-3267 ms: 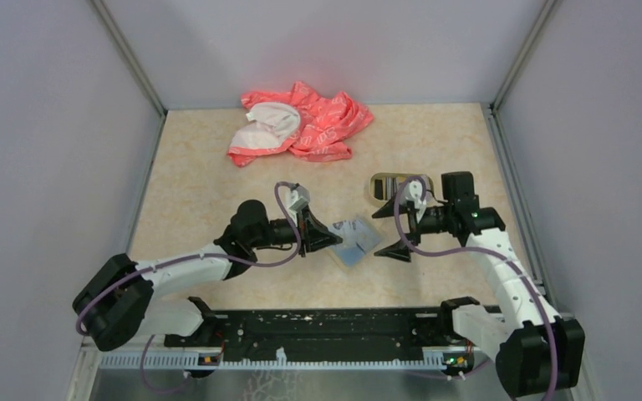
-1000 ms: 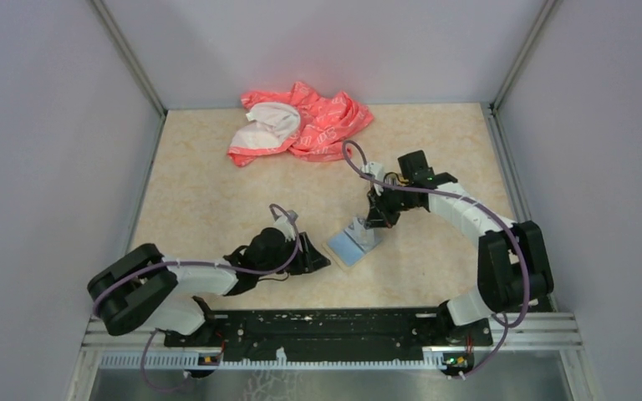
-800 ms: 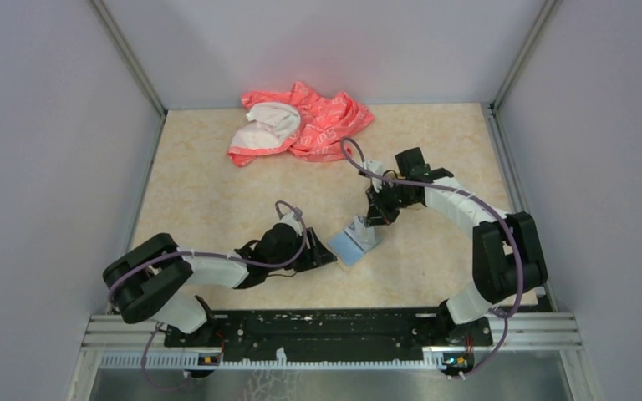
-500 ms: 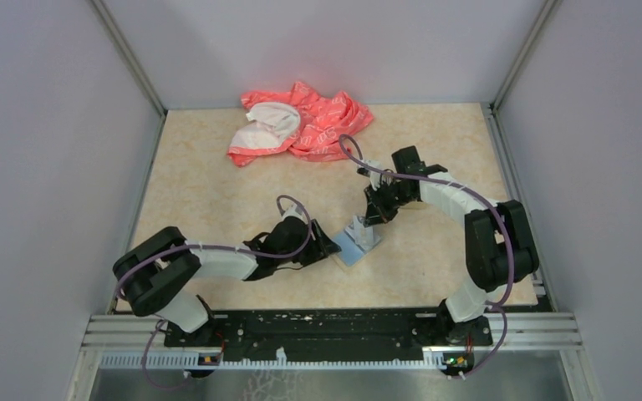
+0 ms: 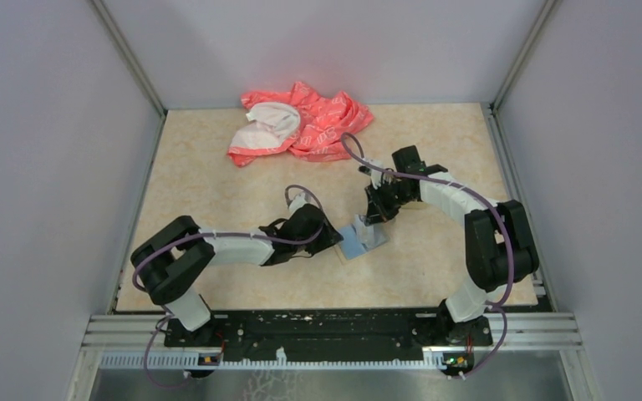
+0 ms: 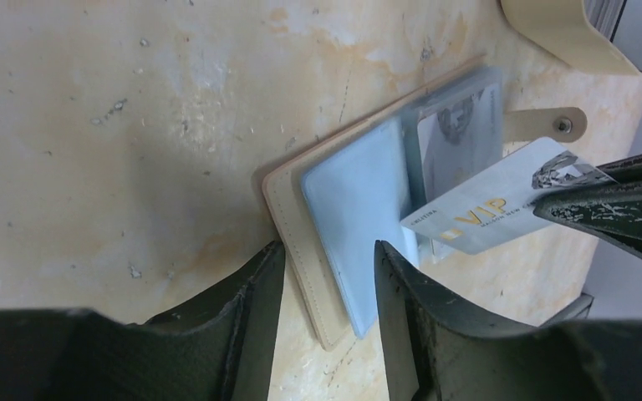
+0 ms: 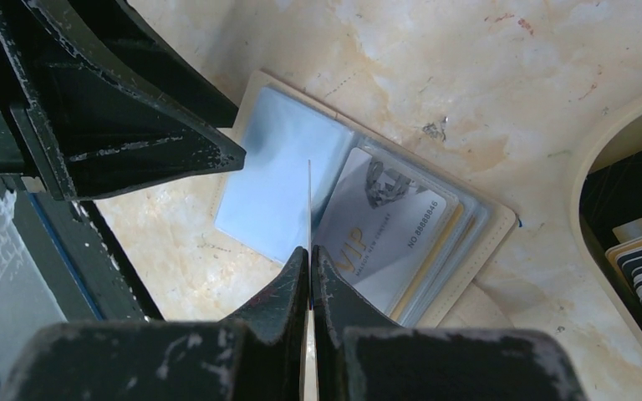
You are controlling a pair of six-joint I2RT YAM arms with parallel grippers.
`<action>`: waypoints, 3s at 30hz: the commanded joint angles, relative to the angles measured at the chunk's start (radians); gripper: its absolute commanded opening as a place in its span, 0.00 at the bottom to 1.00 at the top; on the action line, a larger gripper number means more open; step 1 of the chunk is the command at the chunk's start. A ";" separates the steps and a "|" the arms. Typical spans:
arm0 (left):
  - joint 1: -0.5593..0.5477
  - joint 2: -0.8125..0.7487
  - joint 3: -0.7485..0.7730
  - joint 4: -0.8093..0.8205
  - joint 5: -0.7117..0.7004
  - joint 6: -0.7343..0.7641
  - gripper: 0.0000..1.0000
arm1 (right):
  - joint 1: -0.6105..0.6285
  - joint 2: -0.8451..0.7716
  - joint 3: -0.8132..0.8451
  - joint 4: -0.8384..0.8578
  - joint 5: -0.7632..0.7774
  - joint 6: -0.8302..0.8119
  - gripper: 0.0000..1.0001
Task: Put the credit cards into the card holder
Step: Insert the credit card into the card holder.
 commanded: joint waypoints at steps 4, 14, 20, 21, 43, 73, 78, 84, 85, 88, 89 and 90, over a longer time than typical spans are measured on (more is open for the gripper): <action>0.031 0.043 0.050 -0.182 -0.111 0.081 0.51 | -0.036 -0.027 -0.023 0.077 0.024 0.077 0.00; 0.043 -0.142 -0.116 0.191 0.120 0.396 0.41 | -0.050 -0.056 -0.044 0.093 0.041 0.119 0.00; 0.042 -0.127 -0.136 0.339 0.302 0.386 0.21 | -0.050 -0.067 -0.051 0.100 0.052 0.126 0.00; 0.039 -0.102 -0.116 0.345 0.325 0.379 0.19 | -0.050 -0.064 -0.048 0.095 0.052 0.126 0.00; 0.026 0.032 -0.122 0.215 0.204 0.222 0.00 | -0.050 -0.014 -0.029 0.044 0.036 0.088 0.00; 0.049 0.050 -0.055 0.100 0.138 0.279 0.00 | -0.056 0.104 0.003 0.031 -0.072 0.069 0.00; 0.054 0.055 -0.055 0.096 0.146 0.281 0.00 | -0.096 0.125 -0.003 0.035 -0.109 0.090 0.00; 0.055 0.057 -0.058 0.100 0.152 0.282 0.00 | -0.108 0.137 -0.022 0.051 -0.174 0.106 0.00; 0.055 0.056 -0.056 0.101 0.152 0.282 0.00 | -0.108 0.138 -0.027 0.059 -0.184 0.112 0.00; 0.057 0.054 -0.054 0.098 0.152 0.285 0.00 | -0.111 0.137 -0.039 0.066 -0.220 0.127 0.00; 0.058 0.053 -0.054 0.097 0.152 0.285 0.00 | -0.113 0.136 -0.042 0.071 -0.228 0.131 0.00; 0.058 0.052 -0.054 0.097 0.152 0.286 0.00 | -0.118 0.131 -0.049 0.080 -0.233 0.138 0.00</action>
